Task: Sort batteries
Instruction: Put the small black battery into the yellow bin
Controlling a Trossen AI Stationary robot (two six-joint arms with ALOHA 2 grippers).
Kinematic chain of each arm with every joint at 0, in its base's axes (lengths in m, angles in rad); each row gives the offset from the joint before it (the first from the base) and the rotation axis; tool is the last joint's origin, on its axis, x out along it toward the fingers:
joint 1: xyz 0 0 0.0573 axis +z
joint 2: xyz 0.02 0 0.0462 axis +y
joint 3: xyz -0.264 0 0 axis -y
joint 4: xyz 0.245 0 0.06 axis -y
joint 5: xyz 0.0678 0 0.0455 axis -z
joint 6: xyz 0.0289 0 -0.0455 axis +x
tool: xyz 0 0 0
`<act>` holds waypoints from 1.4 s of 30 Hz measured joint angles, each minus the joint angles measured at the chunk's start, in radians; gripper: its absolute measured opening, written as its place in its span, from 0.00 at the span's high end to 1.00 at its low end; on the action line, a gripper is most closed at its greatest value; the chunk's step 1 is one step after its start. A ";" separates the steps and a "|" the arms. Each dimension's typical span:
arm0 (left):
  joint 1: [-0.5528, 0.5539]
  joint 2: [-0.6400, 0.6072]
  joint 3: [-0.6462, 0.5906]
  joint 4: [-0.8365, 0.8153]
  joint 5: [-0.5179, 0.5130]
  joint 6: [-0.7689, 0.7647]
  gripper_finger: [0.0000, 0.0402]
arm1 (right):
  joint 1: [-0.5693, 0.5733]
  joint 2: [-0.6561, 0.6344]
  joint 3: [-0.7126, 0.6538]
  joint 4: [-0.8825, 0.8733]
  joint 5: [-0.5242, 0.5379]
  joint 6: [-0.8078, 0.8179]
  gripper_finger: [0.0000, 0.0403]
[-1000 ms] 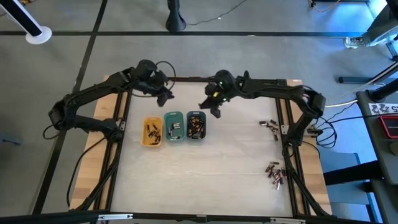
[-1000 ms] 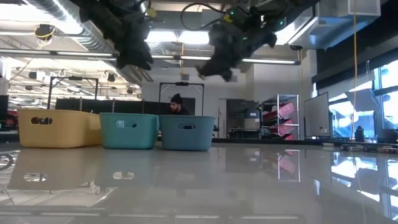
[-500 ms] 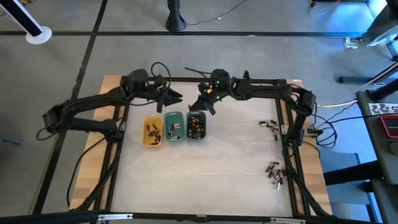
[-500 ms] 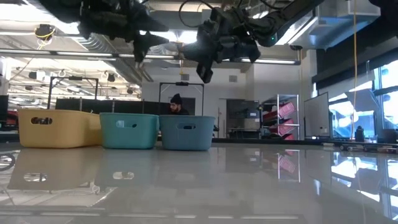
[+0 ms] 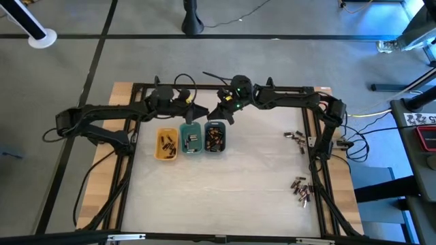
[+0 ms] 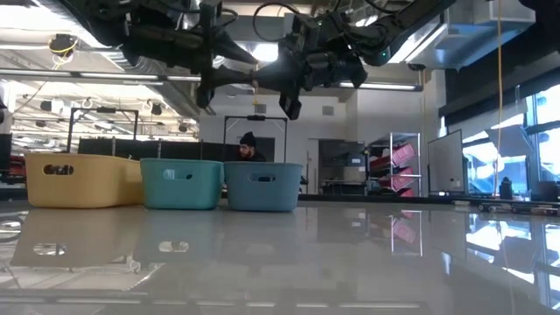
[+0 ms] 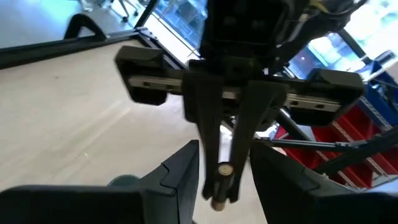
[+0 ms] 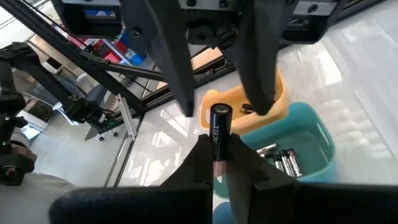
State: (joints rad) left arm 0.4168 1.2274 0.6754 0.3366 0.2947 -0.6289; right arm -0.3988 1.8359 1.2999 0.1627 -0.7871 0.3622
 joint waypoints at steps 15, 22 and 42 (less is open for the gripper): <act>-0.040 0.000 0.000 0.010 -0.058 0.027 0.67 | -0.001 0.000 0.000 -0.001 0.048 0.001 0.96; -0.044 0.000 0.000 -0.014 -0.089 0.027 0.67 | -0.002 0.000 0.000 0.021 0.069 0.010 0.96; -0.043 0.000 0.000 -0.034 -0.103 0.049 0.78 | -0.016 -0.001 0.000 0.023 0.079 0.023 0.96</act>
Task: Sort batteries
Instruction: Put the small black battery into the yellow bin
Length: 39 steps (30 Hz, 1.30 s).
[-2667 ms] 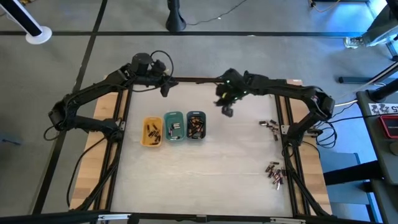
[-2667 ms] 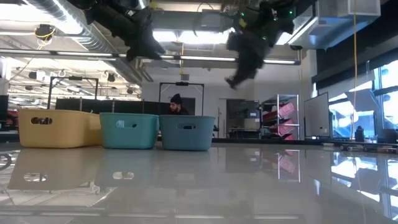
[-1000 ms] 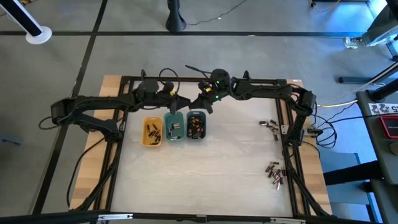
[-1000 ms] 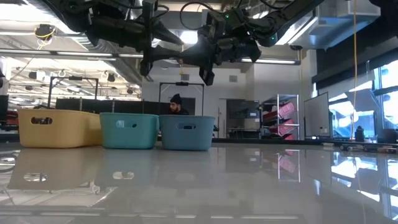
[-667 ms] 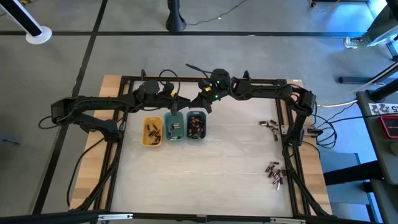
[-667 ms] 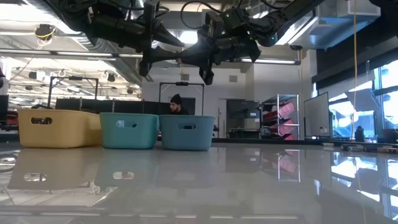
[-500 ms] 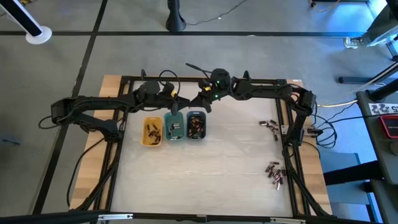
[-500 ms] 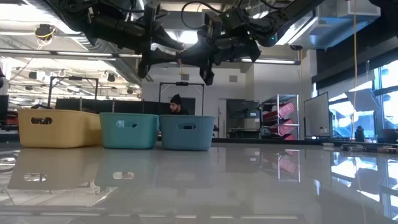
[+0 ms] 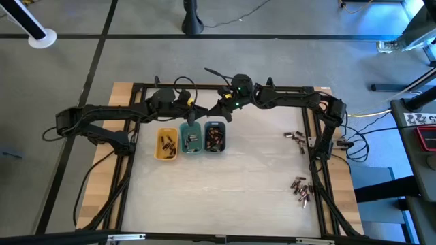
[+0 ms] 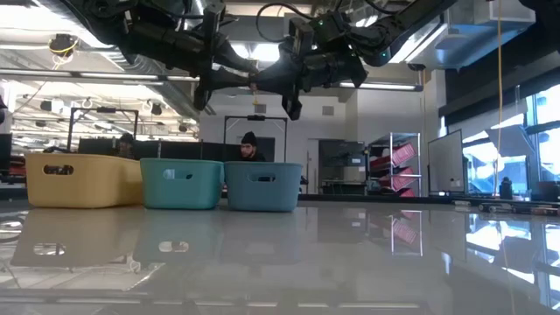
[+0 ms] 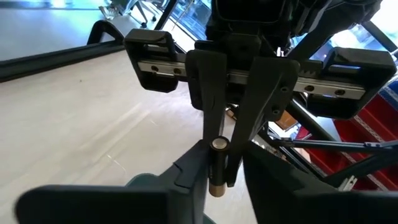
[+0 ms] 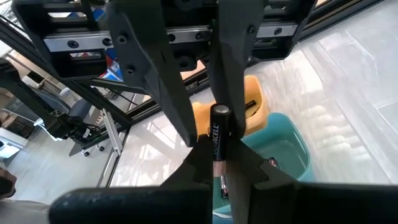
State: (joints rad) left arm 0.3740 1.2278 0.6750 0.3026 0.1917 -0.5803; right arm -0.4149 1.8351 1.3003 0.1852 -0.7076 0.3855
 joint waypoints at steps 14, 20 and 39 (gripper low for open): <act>0.000 0.000 0.000 -0.003 -0.001 0.020 0.93 | -0.001 -0.001 0.000 -0.001 -0.006 -0.002 0.96; 0.000 0.000 0.000 -0.003 -0.001 0.020 0.96 | -0.001 -0.001 0.000 -0.001 -0.009 -0.002 0.96; 0.008 0.000 0.000 0.004 -0.007 0.031 0.96 | -0.006 -0.001 0.000 -0.002 0.000 0.008 0.80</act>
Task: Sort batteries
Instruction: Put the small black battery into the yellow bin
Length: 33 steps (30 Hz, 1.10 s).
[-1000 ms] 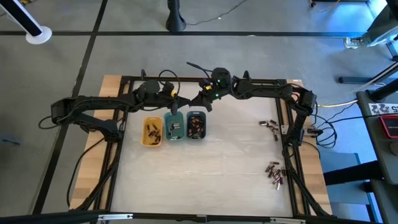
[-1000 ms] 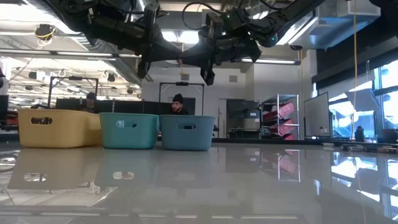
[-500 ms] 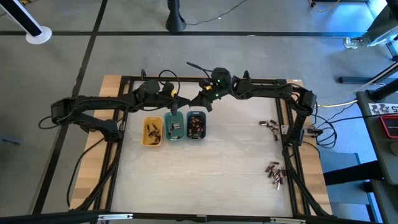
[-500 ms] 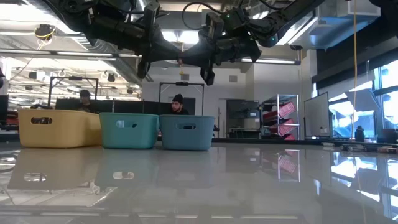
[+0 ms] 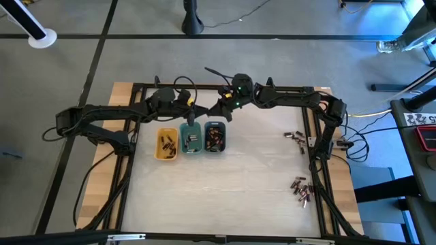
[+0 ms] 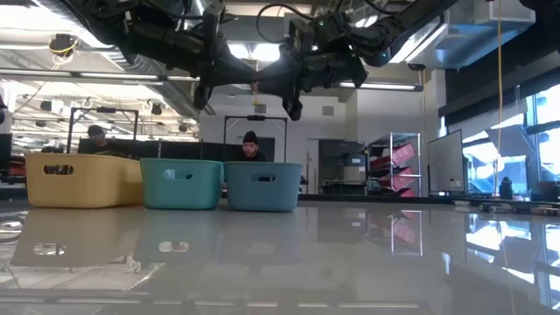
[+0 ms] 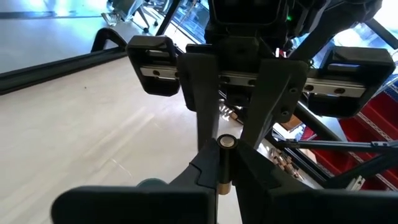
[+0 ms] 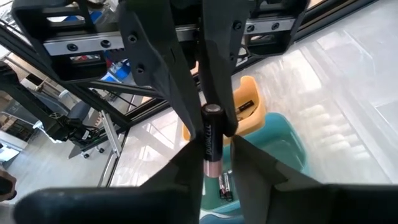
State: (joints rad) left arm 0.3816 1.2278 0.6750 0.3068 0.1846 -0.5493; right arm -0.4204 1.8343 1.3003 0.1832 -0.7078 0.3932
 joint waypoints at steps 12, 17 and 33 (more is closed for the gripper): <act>0.042 -0.035 0.000 -0.058 0.000 0.016 0.96 | -0.084 -0.008 0.002 -0.019 -0.100 0.003 0.58; 0.082 -0.102 0.000 -0.164 -0.002 0.053 0.96 | -0.124 -0.008 0.002 -0.113 -0.140 -0.009 0.57; -0.054 -0.272 0.000 -1.074 -0.058 -0.178 0.96 | -0.137 -0.008 0.001 -0.203 -0.158 -0.079 0.58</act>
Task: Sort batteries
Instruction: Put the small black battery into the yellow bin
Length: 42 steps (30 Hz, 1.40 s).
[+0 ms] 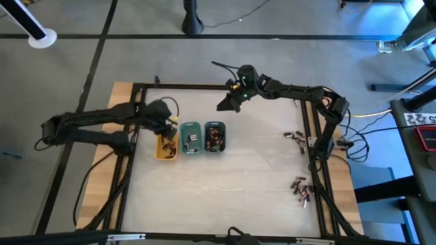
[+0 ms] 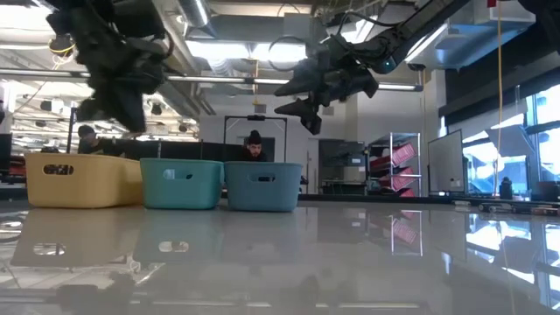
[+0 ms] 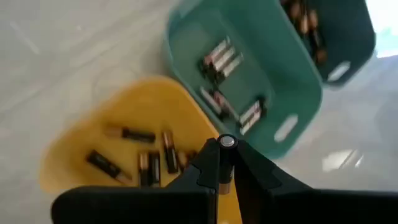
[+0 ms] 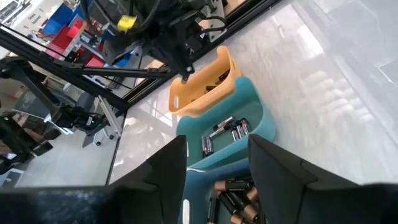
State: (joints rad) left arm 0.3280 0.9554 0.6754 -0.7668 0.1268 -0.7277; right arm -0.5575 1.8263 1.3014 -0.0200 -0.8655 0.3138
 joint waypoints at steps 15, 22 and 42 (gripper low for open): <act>-0.149 0.001 -0.003 -0.116 -0.080 -0.158 0.96 | -0.019 0.000 -0.001 -0.006 -0.071 -0.009 0.58; -0.178 0.002 -0.048 -0.105 -0.080 -0.222 0.96 | -0.021 0.000 -0.001 -0.008 -0.101 -0.009 0.58; -0.153 0.011 -0.115 -0.020 -0.181 -0.272 0.77 | -0.021 0.000 -0.001 -0.044 -0.123 -0.034 0.58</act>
State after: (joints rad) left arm 0.1751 0.9662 0.5601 -0.7865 -0.0538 -1.0000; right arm -0.5789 1.8263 1.3003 -0.0639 -0.9890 0.2802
